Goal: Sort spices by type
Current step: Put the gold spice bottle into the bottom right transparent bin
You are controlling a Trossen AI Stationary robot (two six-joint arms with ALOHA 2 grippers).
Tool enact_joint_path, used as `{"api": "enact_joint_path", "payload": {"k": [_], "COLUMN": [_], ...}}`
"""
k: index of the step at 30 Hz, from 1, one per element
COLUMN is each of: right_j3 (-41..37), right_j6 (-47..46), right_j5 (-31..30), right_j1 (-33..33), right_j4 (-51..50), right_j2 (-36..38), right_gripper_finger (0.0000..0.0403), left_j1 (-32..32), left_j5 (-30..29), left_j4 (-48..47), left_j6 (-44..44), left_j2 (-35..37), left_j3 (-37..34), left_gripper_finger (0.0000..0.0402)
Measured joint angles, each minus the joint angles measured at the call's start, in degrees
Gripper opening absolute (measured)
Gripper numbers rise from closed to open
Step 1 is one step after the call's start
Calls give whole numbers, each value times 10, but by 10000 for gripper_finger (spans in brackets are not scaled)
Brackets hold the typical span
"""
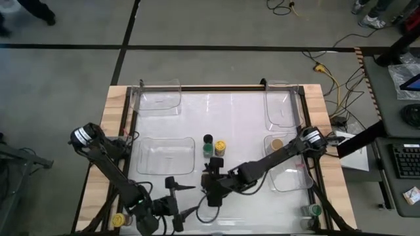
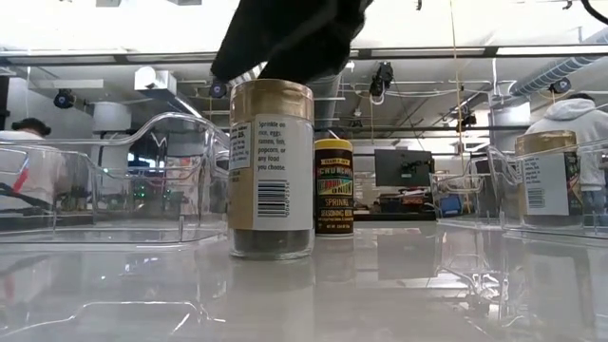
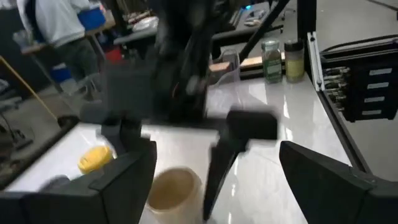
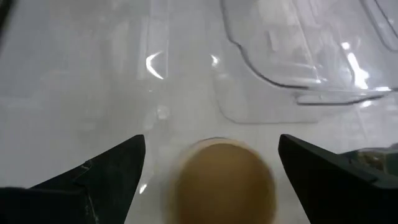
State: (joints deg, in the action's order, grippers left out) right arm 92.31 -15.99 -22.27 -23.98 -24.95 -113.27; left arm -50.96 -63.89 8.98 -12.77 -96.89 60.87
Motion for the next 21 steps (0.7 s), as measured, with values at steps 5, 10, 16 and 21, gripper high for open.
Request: {"api": "enact_joint_path", "payload": {"k": [5, 10, 16, 21], "right_j3": [-1, -1, -2, -3], "right_j6": [-16, -25, -22, -41], "right_j5": [24, 45, 50, 51], "right_j1": [11, 18, 19, 23], "right_j4": [-15, -45, -49, -47], "right_j2": [-3, -2, -2, -5], "right_gripper_finger": [359, 359, 351, 306], "left_j1": [0, -1, -1, -1], "left_j5": [-8, -17, -16, -27], "left_j4": [0, -9, -10, -15], "left_j6": [46, 48, 36, 8], "left_j2": [17, 9, -17, -37], "left_j3": [1, 1, -2, -11], "left_gripper_finger": [323, 323, 323, 323]}}
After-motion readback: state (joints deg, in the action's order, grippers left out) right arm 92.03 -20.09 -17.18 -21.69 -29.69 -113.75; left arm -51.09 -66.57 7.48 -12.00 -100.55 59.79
